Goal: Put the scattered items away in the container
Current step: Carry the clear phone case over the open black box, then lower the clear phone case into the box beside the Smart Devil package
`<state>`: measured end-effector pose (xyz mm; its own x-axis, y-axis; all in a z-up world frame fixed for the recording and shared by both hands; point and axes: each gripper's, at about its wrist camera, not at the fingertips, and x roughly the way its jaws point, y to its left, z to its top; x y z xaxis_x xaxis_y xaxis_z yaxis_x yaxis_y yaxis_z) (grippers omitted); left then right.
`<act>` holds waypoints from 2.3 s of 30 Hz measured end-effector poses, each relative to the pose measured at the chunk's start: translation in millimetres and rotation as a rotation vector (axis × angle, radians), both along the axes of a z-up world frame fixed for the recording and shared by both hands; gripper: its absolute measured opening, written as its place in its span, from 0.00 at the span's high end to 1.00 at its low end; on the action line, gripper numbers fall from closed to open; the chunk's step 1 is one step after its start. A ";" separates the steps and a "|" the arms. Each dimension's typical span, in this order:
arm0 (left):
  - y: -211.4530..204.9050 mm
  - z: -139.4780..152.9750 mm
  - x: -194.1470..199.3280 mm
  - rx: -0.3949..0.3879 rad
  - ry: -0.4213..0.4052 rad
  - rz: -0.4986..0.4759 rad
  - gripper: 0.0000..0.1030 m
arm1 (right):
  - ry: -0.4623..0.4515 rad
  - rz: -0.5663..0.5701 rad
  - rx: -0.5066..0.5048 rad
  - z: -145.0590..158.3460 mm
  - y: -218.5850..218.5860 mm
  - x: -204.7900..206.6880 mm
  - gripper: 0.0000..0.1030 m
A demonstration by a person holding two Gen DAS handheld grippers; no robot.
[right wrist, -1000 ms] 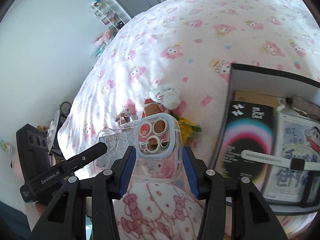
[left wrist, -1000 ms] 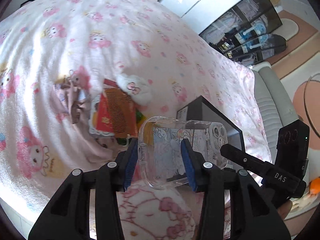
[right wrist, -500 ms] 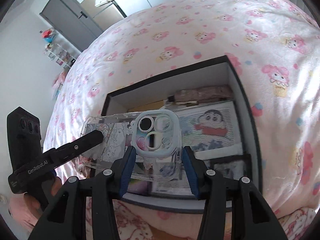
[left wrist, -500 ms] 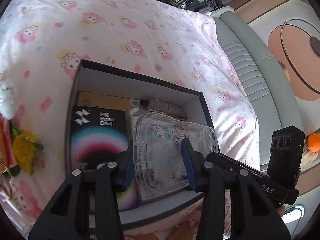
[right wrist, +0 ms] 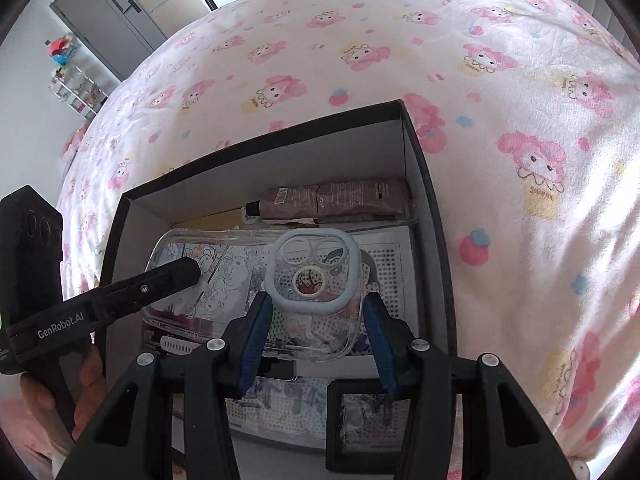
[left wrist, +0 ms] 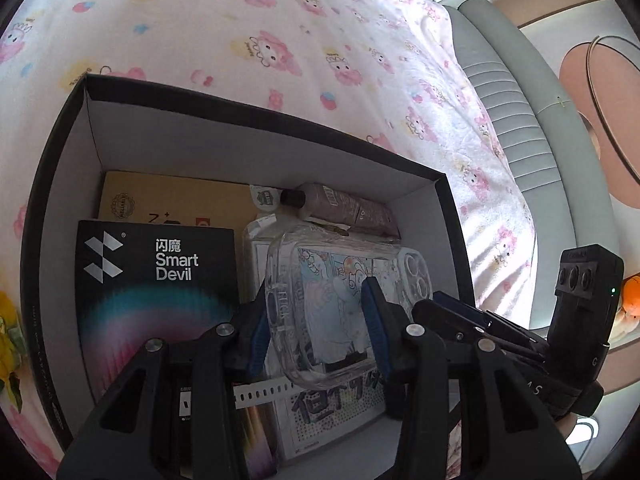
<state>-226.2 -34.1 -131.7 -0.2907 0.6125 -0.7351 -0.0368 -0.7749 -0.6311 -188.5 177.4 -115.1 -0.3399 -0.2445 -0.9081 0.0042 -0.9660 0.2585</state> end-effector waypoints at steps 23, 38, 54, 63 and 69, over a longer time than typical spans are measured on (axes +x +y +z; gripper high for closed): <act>-15.2 -12.7 0.4 -0.141 -0.102 0.084 0.65 | -0.014 -0.010 0.079 -0.1 -10.5 -0.3 0.57; -9.4 -6.7 1.6 -0.107 -0.091 0.028 0.73 | -0.002 0.006 0.104 0.1 -10.9 2.4 0.57; -1.3 -1.7 3.5 -0.101 -0.065 -0.051 0.62 | -0.077 0.037 0.068 -25.2 -13.8 -3.2 0.57; -0.2 -13.3 -11.1 -0.078 -0.132 -0.054 0.60 | -0.042 0.003 0.033 -12.9 -5.8 1.9 0.57; -7.8 -10.9 -8.7 -0.075 -0.123 -0.063 0.57 | -0.069 0.006 0.057 -17.6 -9.8 -8.4 0.57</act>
<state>-234.9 -42.0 -142.6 -0.1578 0.5688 -0.8072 -0.0129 -0.8186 -0.5742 -196.9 167.6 -132.7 -0.2747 -0.1938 -0.9418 -0.0062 -0.9791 0.2033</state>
